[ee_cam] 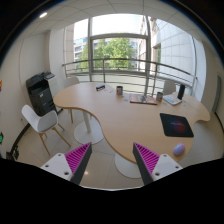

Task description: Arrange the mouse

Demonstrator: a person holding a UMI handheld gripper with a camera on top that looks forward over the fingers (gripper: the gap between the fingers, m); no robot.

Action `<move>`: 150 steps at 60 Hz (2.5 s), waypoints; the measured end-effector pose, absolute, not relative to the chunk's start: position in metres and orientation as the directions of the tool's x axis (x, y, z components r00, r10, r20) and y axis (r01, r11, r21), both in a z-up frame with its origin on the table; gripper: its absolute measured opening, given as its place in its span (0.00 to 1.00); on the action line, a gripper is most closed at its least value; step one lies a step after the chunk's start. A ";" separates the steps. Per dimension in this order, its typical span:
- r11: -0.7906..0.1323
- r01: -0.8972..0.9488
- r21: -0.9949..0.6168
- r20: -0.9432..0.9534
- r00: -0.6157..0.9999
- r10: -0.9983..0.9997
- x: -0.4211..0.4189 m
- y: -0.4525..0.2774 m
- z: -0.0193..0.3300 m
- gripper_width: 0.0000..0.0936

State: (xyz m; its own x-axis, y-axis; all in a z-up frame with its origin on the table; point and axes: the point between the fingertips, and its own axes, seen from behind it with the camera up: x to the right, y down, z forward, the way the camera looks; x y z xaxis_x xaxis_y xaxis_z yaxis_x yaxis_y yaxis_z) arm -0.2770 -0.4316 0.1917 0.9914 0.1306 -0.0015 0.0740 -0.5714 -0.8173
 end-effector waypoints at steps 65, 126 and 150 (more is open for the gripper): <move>-0.662 -0.130 -0.739 -0.052 0.989 -0.136 0.092 -0.322 -0.013 0.91; -0.503 0.013 -0.864 0.050 0.997 -0.061 0.130 -0.201 0.162 0.47; -0.665 -0.041 -0.746 0.010 0.997 -0.074 0.202 -0.086 0.025 0.47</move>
State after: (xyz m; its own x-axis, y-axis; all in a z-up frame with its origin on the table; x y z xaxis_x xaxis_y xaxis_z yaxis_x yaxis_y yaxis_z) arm 0.2018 -0.0859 0.0248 0.9972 -0.0736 0.0102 -0.0414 -0.6648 -0.7459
